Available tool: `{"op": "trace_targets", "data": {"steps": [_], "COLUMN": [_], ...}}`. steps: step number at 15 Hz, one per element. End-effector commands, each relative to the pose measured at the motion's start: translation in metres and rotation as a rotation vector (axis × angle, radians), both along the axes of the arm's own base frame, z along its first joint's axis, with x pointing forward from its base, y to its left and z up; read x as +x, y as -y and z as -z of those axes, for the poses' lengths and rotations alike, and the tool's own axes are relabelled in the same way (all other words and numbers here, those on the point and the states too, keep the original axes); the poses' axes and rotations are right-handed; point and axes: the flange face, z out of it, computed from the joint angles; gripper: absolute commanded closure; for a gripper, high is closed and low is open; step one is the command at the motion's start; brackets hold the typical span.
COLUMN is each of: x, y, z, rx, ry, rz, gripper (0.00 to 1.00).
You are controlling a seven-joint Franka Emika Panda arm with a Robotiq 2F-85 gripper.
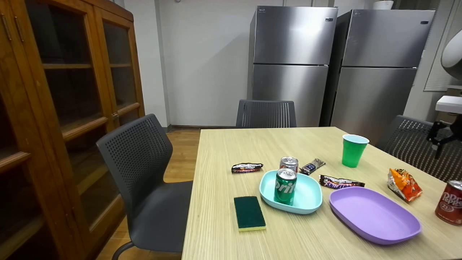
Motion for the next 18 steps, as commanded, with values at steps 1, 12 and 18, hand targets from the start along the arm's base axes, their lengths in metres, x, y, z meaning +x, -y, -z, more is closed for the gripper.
{"op": "trace_targets", "data": {"steps": [1, 12, 18], "x": [-0.013, -0.015, -0.007], "y": [0.005, 0.02, 0.024], "z": [0.007, 0.042, 0.052], "rx": [-0.031, -0.035, -0.035], "ry": [-0.021, -0.035, -0.026], "rz": [0.088, 0.181, 0.198], "gripper": [0.0, 0.0, 0.0]}}
